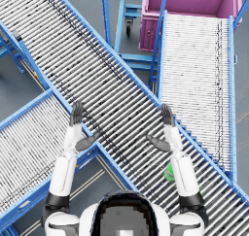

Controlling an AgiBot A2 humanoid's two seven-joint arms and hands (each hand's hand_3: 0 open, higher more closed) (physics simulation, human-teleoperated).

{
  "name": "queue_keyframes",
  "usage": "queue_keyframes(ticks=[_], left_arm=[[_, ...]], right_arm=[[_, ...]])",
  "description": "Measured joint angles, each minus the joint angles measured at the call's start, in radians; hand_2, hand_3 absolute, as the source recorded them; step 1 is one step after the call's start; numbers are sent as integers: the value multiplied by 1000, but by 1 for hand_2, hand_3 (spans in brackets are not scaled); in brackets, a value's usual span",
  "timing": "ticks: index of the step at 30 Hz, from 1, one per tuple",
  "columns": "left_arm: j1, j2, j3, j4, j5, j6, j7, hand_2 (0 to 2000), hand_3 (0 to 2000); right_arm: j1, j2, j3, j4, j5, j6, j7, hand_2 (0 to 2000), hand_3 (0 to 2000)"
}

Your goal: Pick up the oil and place it on the left assembly line, put the cola on the right, and keep Sprite still

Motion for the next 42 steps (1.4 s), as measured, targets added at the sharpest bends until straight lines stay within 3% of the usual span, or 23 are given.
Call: queue_keyframes(ticks=[5, 12, 16, 25, 42], left_arm=[[42, 20, -88, -29, 44, -11, -11, 0, 0], [117, 35, -170, -19, 356, -13, -13, 0, 0], [165, 38, -193, -3, 472, -14, -14, 0, 0], [210, 44, -230, 18, 512, -14, -14, 0, 0], [207, 60, -233, -12, 514, -14, -14, 0, 0]], right_arm=[[40, -30, -66, 44, 0, -11, 11, 0, 0], [89, -52, -165, 69, 311, -13, 13, 0, 0], [115, -56, -224, 68, 395, -13, 14, 0, 0], [154, -58, -298, 42, 423, -14, 14, 0, 0], [141, -73, -299, 46, 424, -13, 14, 0, 0]])
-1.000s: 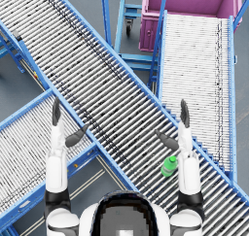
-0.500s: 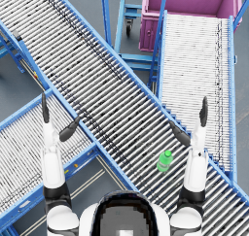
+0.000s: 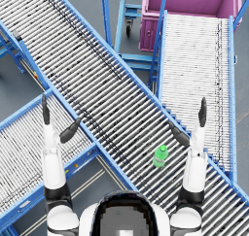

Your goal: Pick up the oil and place it on the left assembly line, put the cola on the right, and keep Sprite still

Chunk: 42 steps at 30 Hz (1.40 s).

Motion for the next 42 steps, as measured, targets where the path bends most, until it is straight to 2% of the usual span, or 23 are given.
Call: queue_keyframes(ticks=[42], left_arm=[[-39, 37, 14, -37, 0, 0, 0, 0, 0]], right_arm=[[-10, -29, -21, -37, 0, 0, 0, 0, 0]])
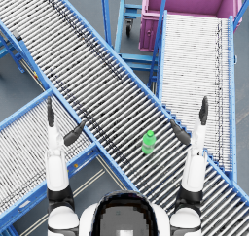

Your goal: Pick up the oil and place it on the left assembly line, put the cola on the right, and keep Sprite still

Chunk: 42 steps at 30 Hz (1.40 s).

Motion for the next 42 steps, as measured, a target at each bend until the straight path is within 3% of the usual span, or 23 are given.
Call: queue_keyframes(ticks=[42], left_arm=[[11, 18, -10, -17, 0, 0, 0, 0, 0]], right_arm=[[1, -22, 6, 1, 0, 0, 0, 0, 0]])
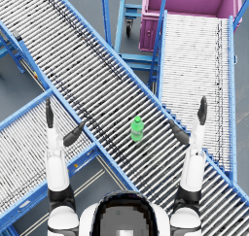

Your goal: Pick up the oil and place it on the left assembly line, put the cola on the right, and keep Sprite still

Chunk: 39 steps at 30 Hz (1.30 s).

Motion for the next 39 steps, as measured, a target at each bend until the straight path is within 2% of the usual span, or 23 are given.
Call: queue_keyframes(ticks=[39], left_arm=[[-11, 16, -26, 4, 0, 0, 0, 0, 0]], right_arm=[[-1, -19, -2, -13, 0, 0, 0, 0, 0]])
